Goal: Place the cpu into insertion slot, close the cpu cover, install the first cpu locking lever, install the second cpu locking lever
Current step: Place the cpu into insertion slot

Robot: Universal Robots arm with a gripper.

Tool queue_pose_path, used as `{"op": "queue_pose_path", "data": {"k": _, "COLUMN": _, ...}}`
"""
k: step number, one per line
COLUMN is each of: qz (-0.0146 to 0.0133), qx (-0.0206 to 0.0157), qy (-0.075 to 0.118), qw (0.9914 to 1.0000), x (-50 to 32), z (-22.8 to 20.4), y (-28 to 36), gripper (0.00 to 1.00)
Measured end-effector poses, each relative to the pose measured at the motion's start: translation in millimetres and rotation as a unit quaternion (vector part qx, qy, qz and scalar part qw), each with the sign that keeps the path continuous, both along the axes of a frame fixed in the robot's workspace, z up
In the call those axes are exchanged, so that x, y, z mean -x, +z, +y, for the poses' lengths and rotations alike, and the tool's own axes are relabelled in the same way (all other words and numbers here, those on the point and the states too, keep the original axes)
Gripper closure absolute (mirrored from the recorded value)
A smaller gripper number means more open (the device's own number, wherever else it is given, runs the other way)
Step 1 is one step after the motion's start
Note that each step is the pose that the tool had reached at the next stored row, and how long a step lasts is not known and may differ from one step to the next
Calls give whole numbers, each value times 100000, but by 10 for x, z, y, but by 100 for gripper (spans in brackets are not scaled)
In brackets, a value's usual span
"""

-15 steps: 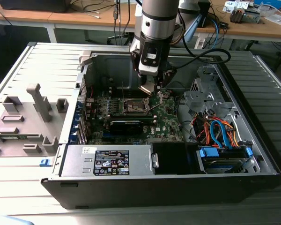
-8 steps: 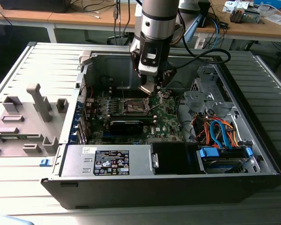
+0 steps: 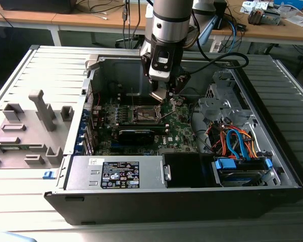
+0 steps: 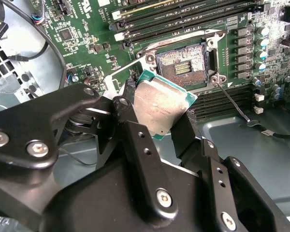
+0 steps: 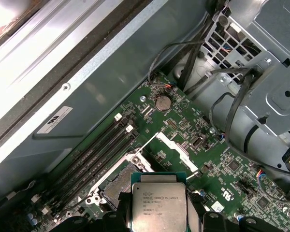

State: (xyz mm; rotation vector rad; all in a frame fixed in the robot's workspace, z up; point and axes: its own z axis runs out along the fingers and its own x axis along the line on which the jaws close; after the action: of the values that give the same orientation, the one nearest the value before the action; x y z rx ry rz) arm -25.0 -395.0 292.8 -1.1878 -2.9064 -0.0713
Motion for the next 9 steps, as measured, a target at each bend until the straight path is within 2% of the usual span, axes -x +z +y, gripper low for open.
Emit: {"op": "queue_pose_path", "data": {"k": 9, "qz": 2, "qx": 0, "qy": -611, "qw": 99998, "x": 0, "z": 0, "y": 0, "gripper": 45}}
